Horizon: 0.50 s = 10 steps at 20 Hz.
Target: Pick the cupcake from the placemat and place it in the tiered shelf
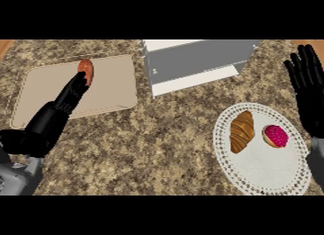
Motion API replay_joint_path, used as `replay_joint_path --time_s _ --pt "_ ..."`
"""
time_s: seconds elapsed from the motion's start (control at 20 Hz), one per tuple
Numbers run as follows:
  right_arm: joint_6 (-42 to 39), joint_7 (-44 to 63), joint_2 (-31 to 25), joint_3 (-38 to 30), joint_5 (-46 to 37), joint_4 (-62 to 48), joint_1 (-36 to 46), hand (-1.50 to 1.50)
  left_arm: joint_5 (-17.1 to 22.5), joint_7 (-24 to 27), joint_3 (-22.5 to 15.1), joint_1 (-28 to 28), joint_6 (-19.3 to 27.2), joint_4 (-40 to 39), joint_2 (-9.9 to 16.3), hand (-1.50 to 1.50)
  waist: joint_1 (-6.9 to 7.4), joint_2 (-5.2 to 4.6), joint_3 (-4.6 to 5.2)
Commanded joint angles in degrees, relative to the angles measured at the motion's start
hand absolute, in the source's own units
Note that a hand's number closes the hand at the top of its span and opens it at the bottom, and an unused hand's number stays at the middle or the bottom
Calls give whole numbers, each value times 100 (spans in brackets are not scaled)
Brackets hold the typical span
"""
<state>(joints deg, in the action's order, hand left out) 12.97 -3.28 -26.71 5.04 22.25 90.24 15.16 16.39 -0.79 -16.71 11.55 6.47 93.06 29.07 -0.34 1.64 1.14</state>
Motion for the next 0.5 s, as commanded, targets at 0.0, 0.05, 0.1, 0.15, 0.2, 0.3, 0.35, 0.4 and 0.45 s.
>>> replay_joint_path --time_s 0.0,0.05,0.1,0.15,0.2,0.3,0.35,0.4,0.45 --pt "-205 -81 -410 -388 -42 234 -358 150 -34 67 167 -285 130 -201 -166 0 -11 -152 -112" --pt "-345 -315 -702 -619 -55 38 -582 150 55 -200 183 -634 398 -227 -191 0 -18 -144 -116" --pt "-572 -528 -985 -984 75 -210 -673 150 376 -457 522 -638 265 -508 36 0 -64 -166 -123" --pt "-619 -588 -1287 -1194 -8 -303 -807 150 375 -515 505 -905 537 -774 -177 0 -157 -180 -121" --pt "-732 -796 -1409 -1405 37 -403 -957 150 475 -699 542 -1091 592 -925 -198 0 -200 -185 -128" --pt "-190 -114 -2351 -1095 -1341 -1182 -1495 150 548 -881 466 -1106 687 -863 -347 0 -274 -467 -22" --pt "-197 31 -2200 -1334 -978 -1542 -1620 150 675 -969 499 -1281 714 -952 -438 0 -174 -372 -89" --pt "-496 21 -2064 -1555 -487 -1836 -1650 150 728 -1218 476 -1147 798 -933 -520 0 -169 -294 -128" --pt "-646 -357 -1822 -1668 -286 -2109 -1692 150 809 -1239 567 -1270 691 -1004 -418 0 -44 -246 -136"
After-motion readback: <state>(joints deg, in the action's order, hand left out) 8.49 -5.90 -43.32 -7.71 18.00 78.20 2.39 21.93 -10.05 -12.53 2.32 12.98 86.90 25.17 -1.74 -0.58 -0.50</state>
